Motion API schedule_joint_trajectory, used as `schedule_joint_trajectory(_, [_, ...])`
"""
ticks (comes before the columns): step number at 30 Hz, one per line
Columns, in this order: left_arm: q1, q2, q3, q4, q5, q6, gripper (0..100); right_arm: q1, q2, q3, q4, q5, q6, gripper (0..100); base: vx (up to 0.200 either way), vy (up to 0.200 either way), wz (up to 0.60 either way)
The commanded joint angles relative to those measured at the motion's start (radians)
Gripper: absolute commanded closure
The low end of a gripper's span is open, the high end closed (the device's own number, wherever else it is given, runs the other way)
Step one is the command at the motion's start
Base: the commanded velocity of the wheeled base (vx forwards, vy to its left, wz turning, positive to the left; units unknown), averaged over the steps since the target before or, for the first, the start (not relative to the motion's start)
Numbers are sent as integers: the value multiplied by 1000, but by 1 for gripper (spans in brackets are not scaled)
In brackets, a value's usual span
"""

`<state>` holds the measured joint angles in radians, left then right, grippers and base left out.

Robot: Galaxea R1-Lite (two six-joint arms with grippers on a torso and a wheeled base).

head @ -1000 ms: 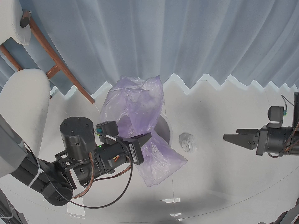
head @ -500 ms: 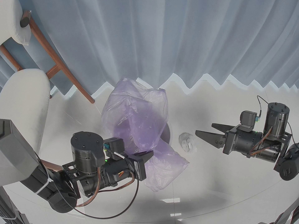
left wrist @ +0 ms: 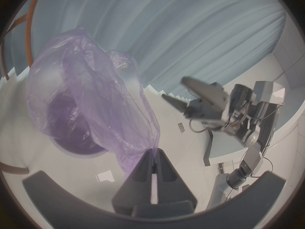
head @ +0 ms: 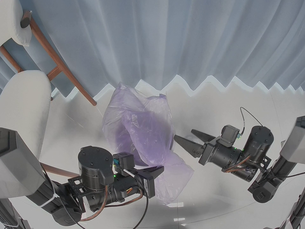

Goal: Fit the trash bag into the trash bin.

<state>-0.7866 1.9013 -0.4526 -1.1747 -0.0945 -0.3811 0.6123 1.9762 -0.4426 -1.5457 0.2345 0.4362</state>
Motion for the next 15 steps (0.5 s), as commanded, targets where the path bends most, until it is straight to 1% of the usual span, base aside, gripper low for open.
schedule_joint_trajectory(1, [-23,5,14,-31,1,1,100,21,118,-1,-22,-6,52,0,0,0,0])
schedule_joint_trajectory(2, [-25,5,15,-33,1,1,100,21,118,-2,-22,-6,56,0,0,0,0])
schedule_joint_trajectory(3, [-25,7,17,-37,1,1,100,21,115,-19,-22,-6,88,0,0,0,0])
schedule_joint_trajectory(6, [-26,9,17,-37,-1,1,100,21,110,-50,-22,-7,127,0,0,0,0])
schedule_joint_trajectory(12, [-37,22,17,-39,1,2,100,21,118,-65,-22,-6,133,0,0,0,0])
schedule_joint_trajectory(15, [-46,25,17,-39,2,4,100,29,132,-107,-22,-6,134,0,0,0,0])
